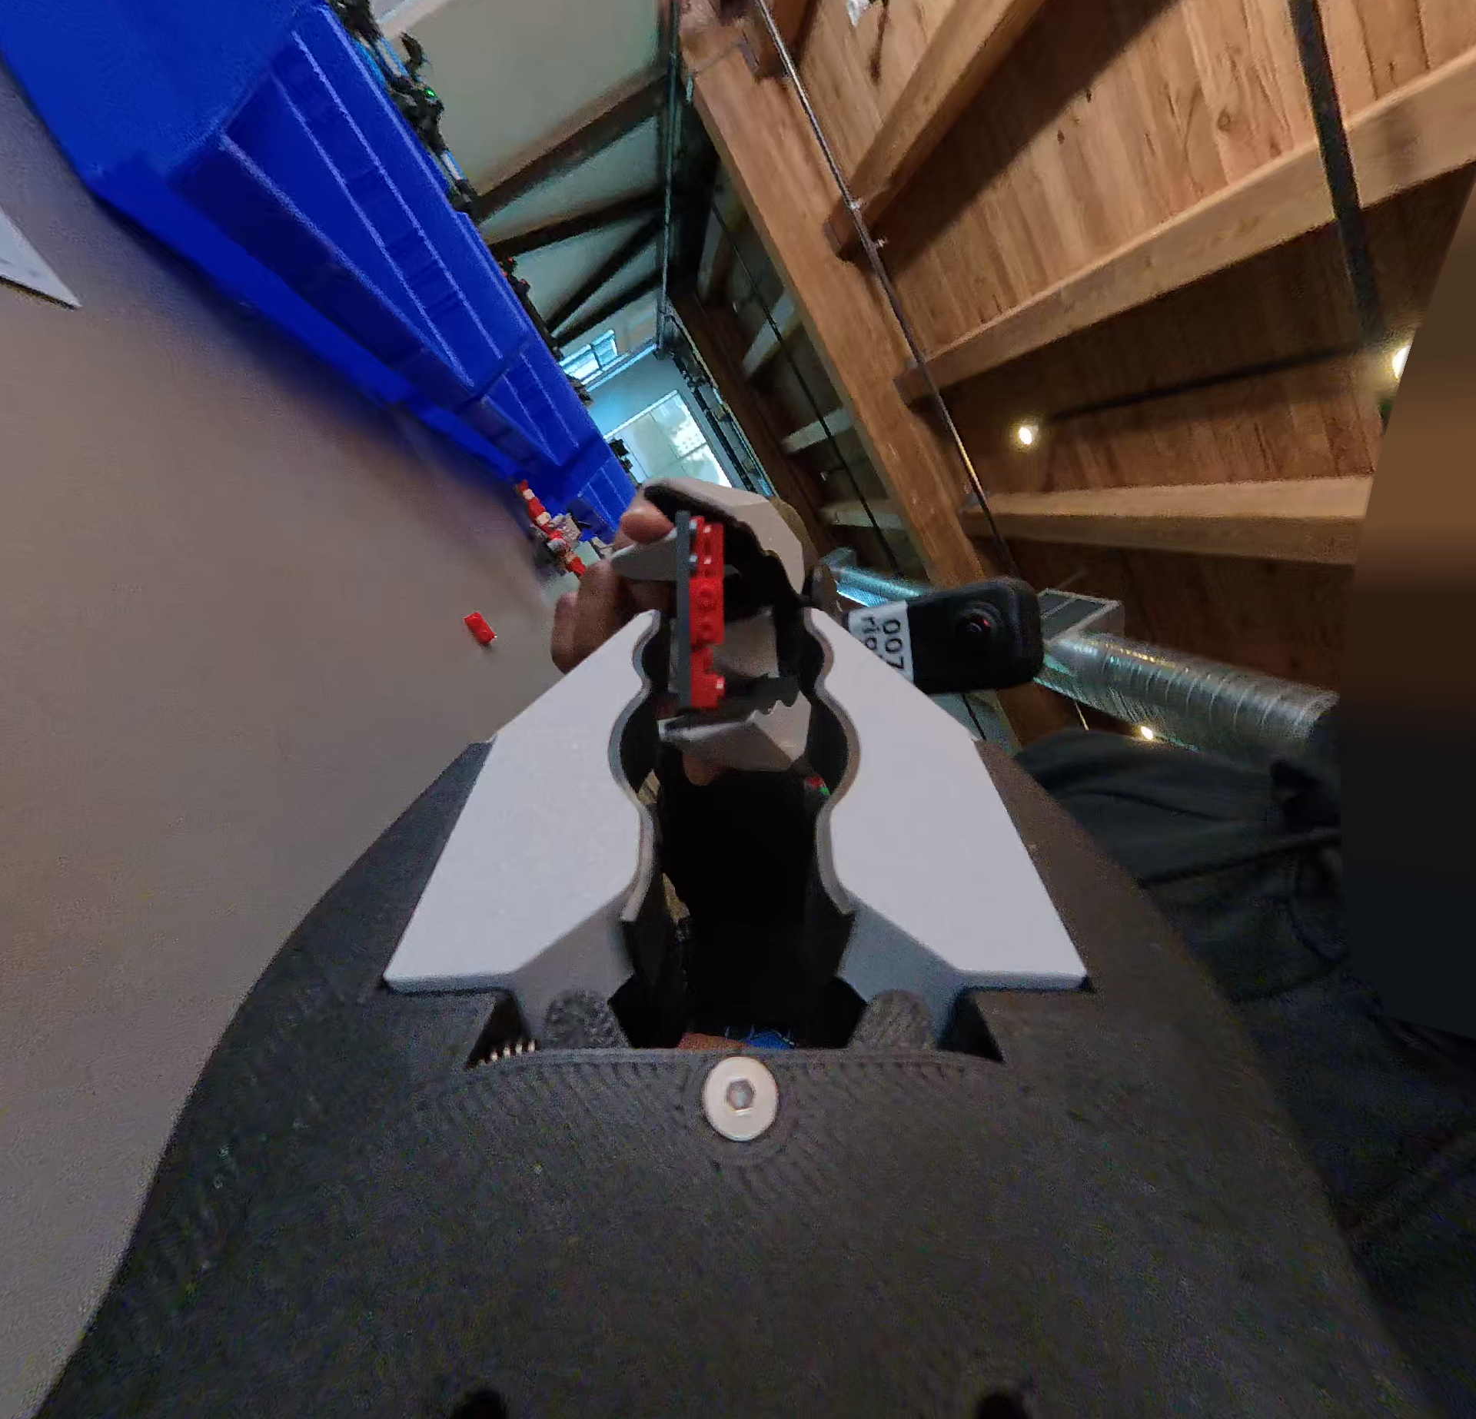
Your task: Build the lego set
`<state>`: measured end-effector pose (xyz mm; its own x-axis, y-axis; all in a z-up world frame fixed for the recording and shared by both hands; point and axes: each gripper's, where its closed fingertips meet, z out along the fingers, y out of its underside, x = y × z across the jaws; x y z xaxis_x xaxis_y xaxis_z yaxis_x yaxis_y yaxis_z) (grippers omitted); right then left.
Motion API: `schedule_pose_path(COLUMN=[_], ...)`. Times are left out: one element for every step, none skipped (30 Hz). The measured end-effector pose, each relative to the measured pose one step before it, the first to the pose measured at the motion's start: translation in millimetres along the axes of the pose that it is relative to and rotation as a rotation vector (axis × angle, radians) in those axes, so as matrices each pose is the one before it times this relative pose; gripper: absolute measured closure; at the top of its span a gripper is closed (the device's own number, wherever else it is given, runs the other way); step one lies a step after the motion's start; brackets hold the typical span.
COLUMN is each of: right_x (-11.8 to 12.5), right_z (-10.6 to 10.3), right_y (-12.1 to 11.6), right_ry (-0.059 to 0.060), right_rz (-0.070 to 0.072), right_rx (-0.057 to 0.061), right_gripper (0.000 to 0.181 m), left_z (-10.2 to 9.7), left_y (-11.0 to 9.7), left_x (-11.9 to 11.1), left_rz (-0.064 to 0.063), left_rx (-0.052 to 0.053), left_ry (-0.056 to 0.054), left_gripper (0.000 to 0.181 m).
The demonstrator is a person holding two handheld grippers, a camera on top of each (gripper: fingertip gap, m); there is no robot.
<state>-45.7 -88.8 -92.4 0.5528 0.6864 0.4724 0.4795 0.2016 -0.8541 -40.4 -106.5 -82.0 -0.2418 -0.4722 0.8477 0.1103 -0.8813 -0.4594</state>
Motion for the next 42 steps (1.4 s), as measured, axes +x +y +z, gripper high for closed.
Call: schedule_pose_path(right_x=[4.09, 2.18, 1.41, 0.51, 0.64, 0.15, 0.65, 0.81, 0.66, 0.63, 0.78, 0.20, -0.34, -0.56, -0.20, -1.31, -1.62, -0.24, -0.56, -0.32, -0.47, -1.02, -1.31, -1.48, -1.55, -1.35, 0.13, 2.63, 6.00, 9.77, 14.03, 16.53, 17.33, 16.30, 13.97, 11.25, 7.37, 3.58, 1.25, -1.33, -4.02, -2.83], right_z=[-0.73, -0.49, -0.39, -0.28, -0.09, 0.06, 0.19, 0.44, 0.71, 0.53, 0.52, 0.51, 0.70, 0.86, 0.86, 0.87, 0.91, 0.88, 0.59, 0.62, 0.39, -0.05, -0.85, -1.55, -2.55, -3.71, -5.14, -6.58, -7.61, -8.78, -9.16, -9.00, -8.12, -6.52, -4.73, -3.45, -2.02, -0.66, 0.48, 1.26, 2.13, 2.67], right_y=[2.25, 2.01, 1.37, 0.62, 0.51, 0.30, 0.75, 1.50, 1.79, 1.15, 0.70, 0.59, 0.63, 0.76, 0.79, 0.66, 0.55, 0.67, -0.05, 0.12, 0.31, 0.57, 1.00, 2.09, 3.04, 3.40, 3.57, 4.21, 5.39, 6.67, 8.77, 10.34, 11.95, 13.15, 13.59, 13.27, 11.48, 9.50, 7.21, 5.62, 5.87, 5.47], right_ry=[0.0516, 0.0394, 0.0317, 0.0229, 0.0202, 0.0137, 0.0148, 0.0149, 0.0127, 0.0127, 0.0137, 0.0114, 0.0094, 0.0100, 0.0138, 0.0063, 0.0027, 0.0081, 0.0012, -0.0033, -0.0096, -0.0177, -0.0238, -0.0272, -0.0291, -0.0280, -0.0182, -0.0053, 0.0103, 0.0255, 0.0414, 0.0472, 0.0452, 0.0376, 0.0271, 0.0181, 0.0057, -0.0063, -0.0095, -0.0146, -0.0263, -0.0159], right_rz=[0.0092, 0.0037, 0.0016, 0.0074, 0.0190, 0.0246, 0.0217, 0.0169, 0.0156, 0.0168, 0.0167, 0.0162, 0.0138, 0.0102, 0.0066, 0.0023, -0.0001, 0.0008, 0.0032, 0.0048, 0.0031, 0.0028, 0.0061, 0.0080, 0.0079, 0.0088, 0.0125, 0.0136, 0.0138, 0.0127, 0.0115, 0.0102, 0.0102, 0.0127, 0.0169, 0.0176, 0.0137, 0.0059, -0.0019, -0.0104, -0.0173, -0.0157], right_rx=[-0.0147, -0.0151, -0.0105, -0.0060, -0.0049, -0.0008, -0.0021, -0.0048, -0.0073, -0.0027, -0.0018, -0.0010, -0.0020, -0.0024, -0.0021, -0.0013, -0.0021, -0.0035, -0.0002, -0.0021, -0.0040, -0.0057, -0.0084, -0.0151, -0.0181, -0.0157, -0.0126, -0.0140, -0.0173, -0.0211, -0.0295, -0.0348, -0.0404, -0.0459, -0.0506, -0.0524, -0.0482, -0.0423, -0.0352, -0.0295, -0.0374, -0.0380], right_gripper=[0.124, 0.124, 0.124, 0.124, 0.124, 0.124, 0.124, 0.124, 0.124, 0.124, 0.124, 0.124, 0.124, 0.124, 0.124, 0.124, 0.124, 0.124, 0.124, 0.124, 0.124, 0.123, 0.120, 0.118, 0.116, 0.115, 0.113, 0.111, 0.110, 0.108, 0.106, 0.110, 0.115, 0.122, 0.126, 0.131, 0.136, 0.140, 0.143, 0.147, 0.151, 0.153], left_z=[2.58, 2.93, 3.10, 2.69, 2.06, 1.56, 0.96, 0.55, 0.62, 0.66, 0.21, 0.17, 0.40, 0.37, 0.43, 0.57, 0.31, 0.07, -0.37, -0.55, -0.48, -0.46, -0.57, -0.69, -0.70, -0.47, -0.35, -0.21, 0.04, 0.05, 0.16, -0.01, -0.08, 0.06, 0.17, 0.36, 0.46, 0.45, 0.45, 0.40, 0.52, 0.56], left_y=[1.55, 2.41, 2.25, 0.96, -0.36, -0.27, -0.83, -1.22, -0.35, -0.07, -1.21, -1.59, -1.05, -0.70, -1.06, -0.75, -0.24, -0.57, -1.32, -0.92, -0.37, -0.58, -0.93, -1.04, -0.74, -0.17, -0.04, 0.03, 0.18, 0.13, 0.14, -0.24, -0.41, -0.33, 0.18, 0.49, 0.85, 0.94, 0.98, 1.15, 1.44, 1.60], left_x=[-3.67, -3.94, -2.47, -1.07, -1.35, -2.24, -1.65, -0.14, -0.02, -1.08, -1.00, -0.65, -0.63, -0.58, -1.00, -1.18, -1.30, -1.50, -1.08, -0.68, -0.07, -0.46, -0.59, -0.79, -0.35, -0.88, -0.70, -0.56, -0.71, -0.78, -0.85, -0.81, -1.06, -1.17, -0.64, -0.32, -0.22, -0.19, -0.29, -0.50, -0.34, -0.26], left_rz=[-0.0094, -0.0099, -0.0086, -0.0085, -0.0103, -0.0148, -0.0129, -0.0077, -0.0048, -0.0026, -0.0012, -0.0066, -0.0121, -0.0138, -0.0134, -0.0117, -0.0110, -0.0086, -0.0062, -0.0045, -0.0032, -0.0008, -0.0009, -0.0023, -0.0015, -0.0003, 0.0010, 0.0016, 0.0015, 0.0017, 0.0023, 0.0022, 0.0001, -0.0014, -0.0008, 0.0009, 0.0022, 0.0030, 0.0039, 0.0049, 0.0061, 0.0077], left_rx=[0.0021, -0.0036, -0.0040, 0.0030, 0.0122, 0.0117, 0.0139, 0.0156, 0.0094, 0.0062, 0.0139, 0.0166, 0.0138, 0.0130, 0.0161, 0.0139, 0.0099, 0.0093, 0.0107, 0.0063, 0.0004, 0.0014, 0.0048, 0.0053, 0.0019, -0.0021, -0.0018, -0.0009, -0.0004, -0.0009, -0.0010, 0.0007, 0.0016, 0.0011, -0.0017, -0.0039, -0.0052, -0.0055, -0.0054, -0.0061, -0.0074, -0.0080], left_ry=[-0.0149, -0.0177, -0.0108, -0.0032, -0.0049, -0.0079, -0.0041, 0.0024, 0.0008, -0.0070, -0.0072, -0.0031, 0.0002, 0.0007, -0.0017, -0.0023, -0.0034, -0.0045, -0.0025, -0.0012, 0.0006, -0.0025, -0.0036, -0.0036, -0.0024, -0.0054, -0.0051, -0.0048, -0.0045, -0.0053, -0.0060, -0.0052, -0.0060, -0.0057, -0.0029, -0.0016, -0.0018, -0.0028, -0.0039, -0.0059, -0.0071, -0.0067], left_gripper=[0.150, 0.150, 0.150, 0.150, 0.151, 0.153, 0.156, 0.158, 0.159, 0.159, 0.159, 0.160, 0.160, 0.162, 0.163, 0.164, 0.166, 0.168, 0.169, 0.171, 0.171, 0.170, 0.170, 0.171, 0.171, 0.171, 0.170, 0.170, 0.170, 0.170, 0.170, 0.170, 0.171, 0.171, 0.171, 0.171, 0.171, 0.171, 0.171, 0.171, 0.170, 0.170])
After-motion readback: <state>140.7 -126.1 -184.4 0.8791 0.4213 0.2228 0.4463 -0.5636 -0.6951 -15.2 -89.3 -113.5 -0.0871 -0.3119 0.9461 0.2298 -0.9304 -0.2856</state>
